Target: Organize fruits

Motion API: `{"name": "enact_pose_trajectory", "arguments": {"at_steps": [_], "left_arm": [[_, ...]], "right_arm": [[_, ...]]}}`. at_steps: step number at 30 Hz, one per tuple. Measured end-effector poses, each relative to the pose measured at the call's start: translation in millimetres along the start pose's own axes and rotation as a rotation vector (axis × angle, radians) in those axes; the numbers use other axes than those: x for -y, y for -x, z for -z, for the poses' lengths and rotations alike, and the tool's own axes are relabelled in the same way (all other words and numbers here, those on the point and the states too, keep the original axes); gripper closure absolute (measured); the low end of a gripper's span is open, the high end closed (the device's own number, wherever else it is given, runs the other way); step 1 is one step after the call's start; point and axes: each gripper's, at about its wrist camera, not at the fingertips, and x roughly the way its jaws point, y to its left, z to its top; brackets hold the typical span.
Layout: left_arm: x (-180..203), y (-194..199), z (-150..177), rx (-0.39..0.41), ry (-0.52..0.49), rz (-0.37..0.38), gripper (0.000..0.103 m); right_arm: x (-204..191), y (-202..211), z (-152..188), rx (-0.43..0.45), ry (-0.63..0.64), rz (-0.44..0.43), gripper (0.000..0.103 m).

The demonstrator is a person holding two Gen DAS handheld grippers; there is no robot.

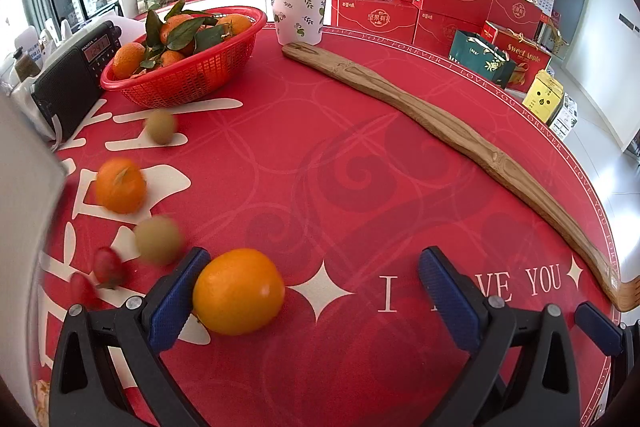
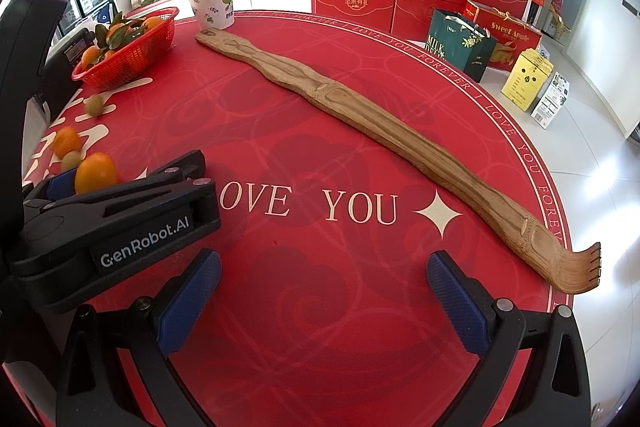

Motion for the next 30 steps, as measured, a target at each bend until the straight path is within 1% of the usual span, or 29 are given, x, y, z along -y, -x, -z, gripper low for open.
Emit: {"name": "enact_pose_trajectory", "arguments": {"at_steps": [30], "left_arm": [[0.0,0.2,-0.1,0.0,0.0,0.0,0.0]], "right_arm": [[-1.8,-0.7,0.6,0.006,0.004,-0.001,0.0]]}}
